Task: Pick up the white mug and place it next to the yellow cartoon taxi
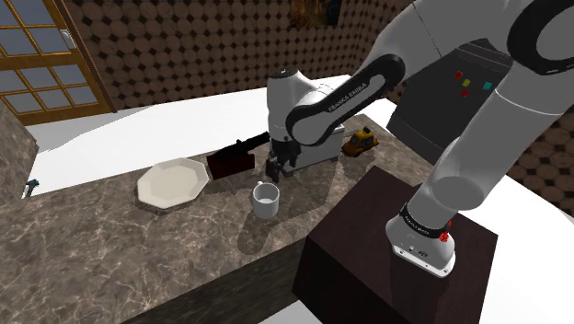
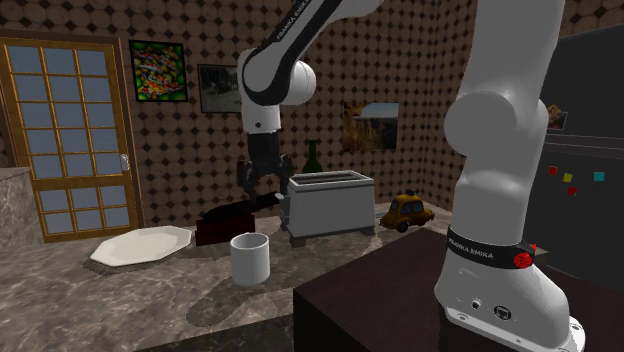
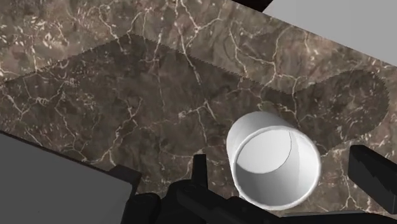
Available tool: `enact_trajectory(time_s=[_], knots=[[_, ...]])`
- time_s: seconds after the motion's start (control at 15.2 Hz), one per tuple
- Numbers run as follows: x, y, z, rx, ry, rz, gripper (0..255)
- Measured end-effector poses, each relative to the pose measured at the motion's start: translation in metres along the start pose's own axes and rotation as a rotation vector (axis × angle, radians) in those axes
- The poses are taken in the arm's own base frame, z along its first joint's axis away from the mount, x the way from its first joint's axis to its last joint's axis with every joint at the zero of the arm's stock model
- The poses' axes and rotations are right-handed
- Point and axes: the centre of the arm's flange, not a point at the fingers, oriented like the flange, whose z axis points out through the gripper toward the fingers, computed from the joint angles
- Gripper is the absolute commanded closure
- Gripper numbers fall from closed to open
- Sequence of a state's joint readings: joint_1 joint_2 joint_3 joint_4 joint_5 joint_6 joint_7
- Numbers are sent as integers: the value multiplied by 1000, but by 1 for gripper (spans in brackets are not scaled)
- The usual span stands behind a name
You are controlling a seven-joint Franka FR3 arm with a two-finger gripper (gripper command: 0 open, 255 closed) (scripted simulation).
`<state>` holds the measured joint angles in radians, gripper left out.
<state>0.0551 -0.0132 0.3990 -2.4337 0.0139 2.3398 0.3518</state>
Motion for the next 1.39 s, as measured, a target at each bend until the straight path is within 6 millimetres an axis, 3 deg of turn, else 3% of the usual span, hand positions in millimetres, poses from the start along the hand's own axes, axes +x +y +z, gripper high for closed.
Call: enact_trajectory(time_s=[0.73, 1.19, 1.39], knots=[[60, -76, 103, 1, -18, 15, 0], [64, -79, 141, 1, -18, 16, 0], [64, -79, 145, 1, -18, 16, 0]])
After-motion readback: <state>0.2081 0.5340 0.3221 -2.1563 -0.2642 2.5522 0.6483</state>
